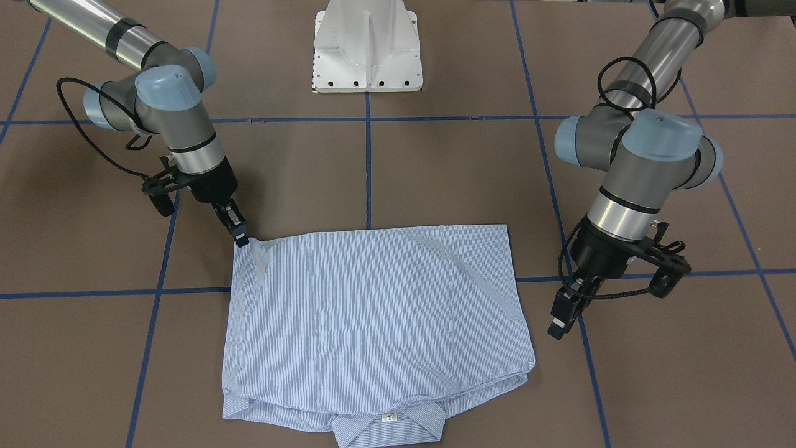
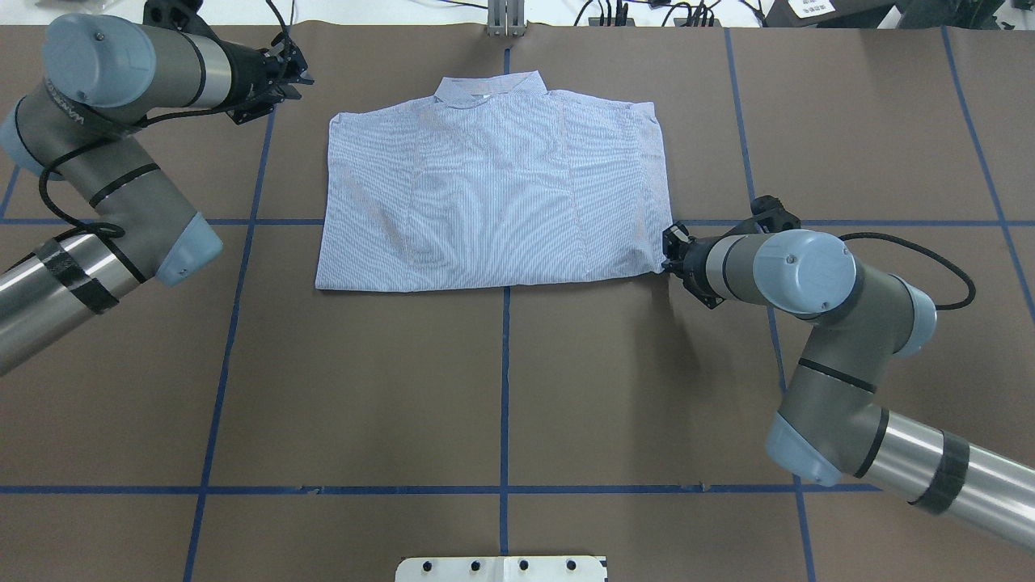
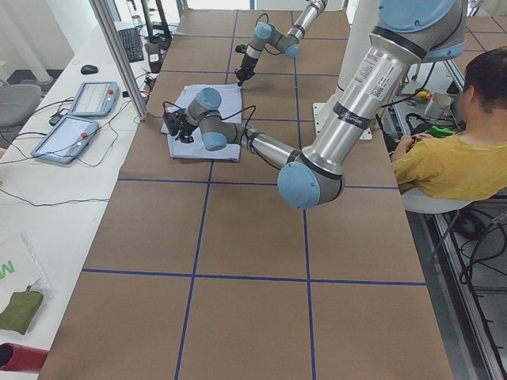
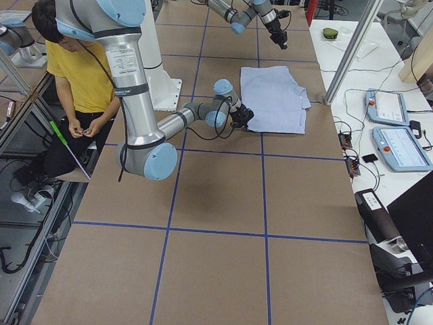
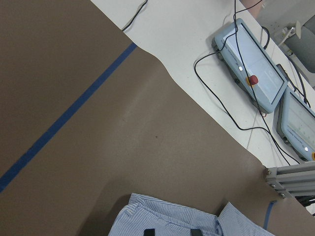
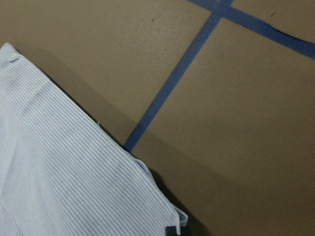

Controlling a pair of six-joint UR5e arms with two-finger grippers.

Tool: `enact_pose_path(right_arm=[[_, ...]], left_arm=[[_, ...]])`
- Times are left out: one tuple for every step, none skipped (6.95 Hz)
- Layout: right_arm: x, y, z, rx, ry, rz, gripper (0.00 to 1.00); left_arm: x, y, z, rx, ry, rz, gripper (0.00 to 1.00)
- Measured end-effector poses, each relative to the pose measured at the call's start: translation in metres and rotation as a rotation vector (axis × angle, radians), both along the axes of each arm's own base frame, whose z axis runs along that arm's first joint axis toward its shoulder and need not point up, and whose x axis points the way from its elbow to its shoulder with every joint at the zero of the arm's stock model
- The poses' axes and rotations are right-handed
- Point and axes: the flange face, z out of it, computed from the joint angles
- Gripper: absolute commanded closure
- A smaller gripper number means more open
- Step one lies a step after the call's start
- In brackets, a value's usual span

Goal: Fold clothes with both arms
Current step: 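Grasp the shirt's side edge with the right gripper and drag it toward the robot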

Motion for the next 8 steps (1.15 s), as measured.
enact_pose_path(right_arm=[[0.005, 0.035, -0.011, 0.007, -0.030, -0.041, 1.00], [0.011, 0.080, -0.029, 0.019, -0.065, -0.107, 1.00], [0.015, 0.121, -0.050, 0.027, -0.095, -0.177, 1.00], [0.016, 0.160, -0.071, 0.023, -0.114, -0.257, 1.00], [0.021, 0.195, -0.083, 0.006, -0.124, -0.345, 1.00], [0.028, 0.231, -0.087, -0.022, -0.134, -0.451, 0.96], [0.031, 0.263, -0.090, -0.048, -0.146, -0.552, 0.04], [0.030, 0.289, -0.094, -0.063, -0.155, -0.627, 0.00]], left_arm=[[-0.002, 0.002, -0.006, 0.009, 0.009, 0.000, 0.64], [-0.005, 0.005, -0.012, 0.017, 0.017, 0.000, 0.64], [-0.009, 0.014, -0.013, 0.026, 0.026, 0.006, 0.64], [-0.016, 0.033, -0.014, 0.032, 0.045, 0.033, 0.63], [-0.019, 0.052, -0.017, 0.028, 0.075, 0.067, 0.62], [-0.014, 0.076, -0.019, 0.016, 0.105, 0.105, 0.57], [-0.001, 0.104, -0.017, 0.004, 0.122, 0.148, 0.54], [0.015, 0.134, -0.012, -0.015, 0.136, 0.193, 0.49]])
